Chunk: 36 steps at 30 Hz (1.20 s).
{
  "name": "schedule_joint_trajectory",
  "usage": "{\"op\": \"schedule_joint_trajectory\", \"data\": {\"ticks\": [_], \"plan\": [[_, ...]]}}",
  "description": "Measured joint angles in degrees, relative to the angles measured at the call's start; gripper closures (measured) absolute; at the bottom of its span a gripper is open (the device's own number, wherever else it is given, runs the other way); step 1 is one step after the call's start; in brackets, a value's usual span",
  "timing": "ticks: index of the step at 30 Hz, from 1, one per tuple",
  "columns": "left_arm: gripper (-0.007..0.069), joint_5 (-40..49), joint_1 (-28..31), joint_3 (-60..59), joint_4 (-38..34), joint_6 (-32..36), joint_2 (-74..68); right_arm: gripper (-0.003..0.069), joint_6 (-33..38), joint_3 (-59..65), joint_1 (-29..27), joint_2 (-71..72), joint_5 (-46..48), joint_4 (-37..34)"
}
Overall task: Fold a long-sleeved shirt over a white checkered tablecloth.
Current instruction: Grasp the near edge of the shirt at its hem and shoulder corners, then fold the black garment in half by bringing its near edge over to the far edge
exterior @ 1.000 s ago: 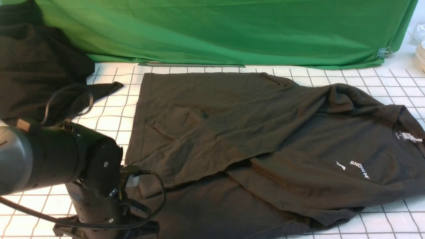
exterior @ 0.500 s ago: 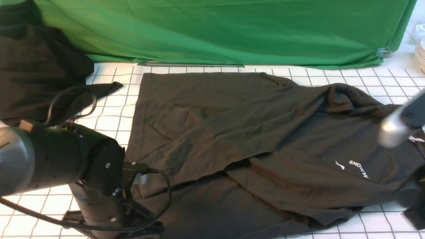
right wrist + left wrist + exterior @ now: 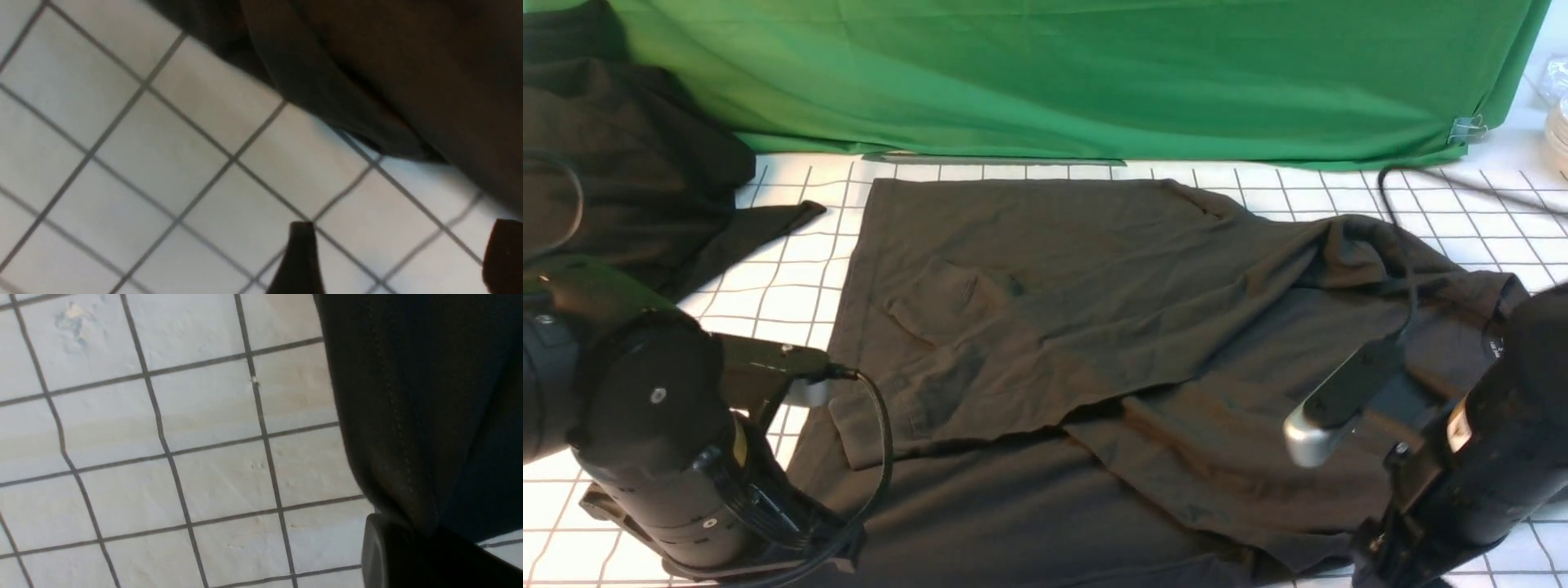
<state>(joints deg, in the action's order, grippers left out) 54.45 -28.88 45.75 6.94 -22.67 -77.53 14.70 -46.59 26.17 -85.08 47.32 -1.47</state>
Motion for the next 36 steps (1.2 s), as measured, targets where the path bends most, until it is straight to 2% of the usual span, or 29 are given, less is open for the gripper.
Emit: {"op": "schedule_joint_trajectory", "data": {"ticks": [8,10,13,15,16,19,21,28,32,35,36], "plan": [[0.0594,-1.9,0.0,0.0,0.2,0.0,0.0,0.011,-0.1,0.1,0.0,-6.5,-8.0,-0.5],[0.0594,-1.9,0.0,0.0,0.2,0.0,0.0,0.0141,-0.1,0.1,0.0,-8.0,-9.3,-0.5],[0.0594,-2.1,0.0,0.0,0.2,0.0,0.0,0.0295,-0.3,0.0,0.0,-9.3,-10.2,-0.1],[0.0594,-2.0,0.0,0.0,0.2,0.0,0.0,0.0365,-0.5,0.0,0.0,-9.3,-10.2,0.2],[0.0594,-1.6,0.0,0.0,0.2,0.0,0.0,0.0492,-0.8,0.0,0.0,-9.2,-9.3,0.3],[0.0594,1.0,0.0,0.0,0.1,0.0,0.9,0.0615,-1.3,0.0,0.0,-7.0,-5.2,-0.3],[0.0594,2.4,0.0,0.0,-0.3,0.0,1.7,0.0624,-1.4,0.0,0.1,-5.6,-3.1,-0.6],[0.0594,10.0,0.0,0.0,-4.8,-0.3,12.5,0.0629,-1.2,0.0,0.0,8.8,13.6,-1.8],[0.0594,10.4,0.0,1.6,-2.8,-3.8,16.2,0.0629,0.4,-0.6,0.0,15.1,16.2,-1.8],[0.0594,9.6,2.0,7.4,0.3,-5.8,15.7,0.0634,0.8,-5.7,0.0,16.0,17.6,-0.2],[0.0594,8.5,5.2,11.7,0.5,-5.4,13.2,0.0635,2.2,-9.8,-0.8,14.1,18.3,0.2]]}}
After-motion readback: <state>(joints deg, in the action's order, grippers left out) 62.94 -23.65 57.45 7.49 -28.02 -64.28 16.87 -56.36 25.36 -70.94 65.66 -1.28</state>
